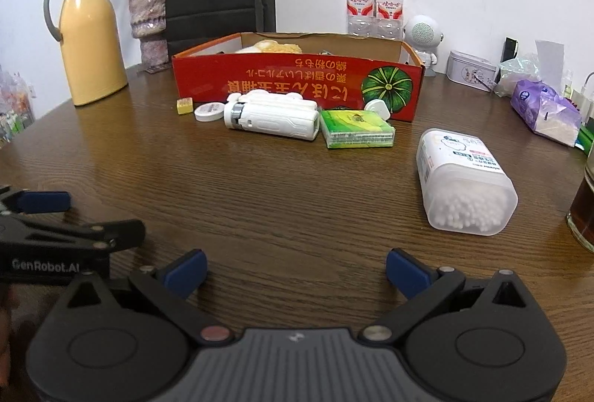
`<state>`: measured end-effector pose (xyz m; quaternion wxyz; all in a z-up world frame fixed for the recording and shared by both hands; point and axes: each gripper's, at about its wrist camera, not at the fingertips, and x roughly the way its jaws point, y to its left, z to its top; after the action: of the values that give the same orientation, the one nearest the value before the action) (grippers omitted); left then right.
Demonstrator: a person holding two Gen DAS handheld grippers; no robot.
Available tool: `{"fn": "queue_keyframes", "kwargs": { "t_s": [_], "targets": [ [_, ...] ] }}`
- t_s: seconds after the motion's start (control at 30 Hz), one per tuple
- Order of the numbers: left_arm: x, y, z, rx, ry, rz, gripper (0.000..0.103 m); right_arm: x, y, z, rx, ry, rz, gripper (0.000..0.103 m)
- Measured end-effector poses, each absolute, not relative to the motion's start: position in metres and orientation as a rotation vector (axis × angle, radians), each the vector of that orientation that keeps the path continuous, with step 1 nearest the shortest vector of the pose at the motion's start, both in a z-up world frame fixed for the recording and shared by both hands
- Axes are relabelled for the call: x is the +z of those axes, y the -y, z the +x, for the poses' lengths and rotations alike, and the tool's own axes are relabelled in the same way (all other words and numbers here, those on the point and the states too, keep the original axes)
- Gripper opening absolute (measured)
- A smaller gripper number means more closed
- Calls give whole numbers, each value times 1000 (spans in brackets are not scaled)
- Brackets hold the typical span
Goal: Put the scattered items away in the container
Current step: 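Move both tools back toward the remaining items on the table, then grasp the white roller with the left tool while the right tool grasps the cotton-swab tub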
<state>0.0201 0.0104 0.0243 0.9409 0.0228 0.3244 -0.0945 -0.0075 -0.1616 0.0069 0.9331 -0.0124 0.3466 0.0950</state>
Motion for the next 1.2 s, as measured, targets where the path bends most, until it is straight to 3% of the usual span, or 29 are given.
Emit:
{"fn": "queue_keyframes", "kwargs": {
  "t_s": [0.07,0.17,0.4,0.57,0.67,0.77,0.87,0.97,1.0,1.03,1.07,1.1,1.2],
  "targets": [
    [49,-13,42,-255,-573,85,103,16,172,-5,222,-706,-12,96],
    [65,-1,97,-383,-529,220,103,35,194,2,173,-635,7,97],
    [38,36,190,-608,-555,315,103,38,230,32,8,-623,3,97],
    [26,34,187,-740,-638,279,103,24,238,46,17,-669,10,97],
    [28,32,161,-679,-659,275,94,19,241,49,32,-682,29,97],
    [31,28,139,-701,-704,217,94,19,244,46,56,-672,54,97],
    [40,32,136,-642,-663,199,102,21,247,47,66,-664,74,97],
    [41,43,155,-563,-673,187,100,21,247,58,47,-682,74,95],
    [37,46,163,-557,-700,180,90,22,247,62,41,-684,75,94],
    [34,48,169,-537,-732,171,67,22,247,64,37,-685,72,87],
    [32,48,172,-529,-761,156,65,21,247,67,28,-697,60,72],
    [31,47,171,-522,-772,130,61,21,246,67,17,-707,43,64],
    [33,39,153,-515,-782,84,53,19,246,59,40,-706,36,65]
  ]
}}
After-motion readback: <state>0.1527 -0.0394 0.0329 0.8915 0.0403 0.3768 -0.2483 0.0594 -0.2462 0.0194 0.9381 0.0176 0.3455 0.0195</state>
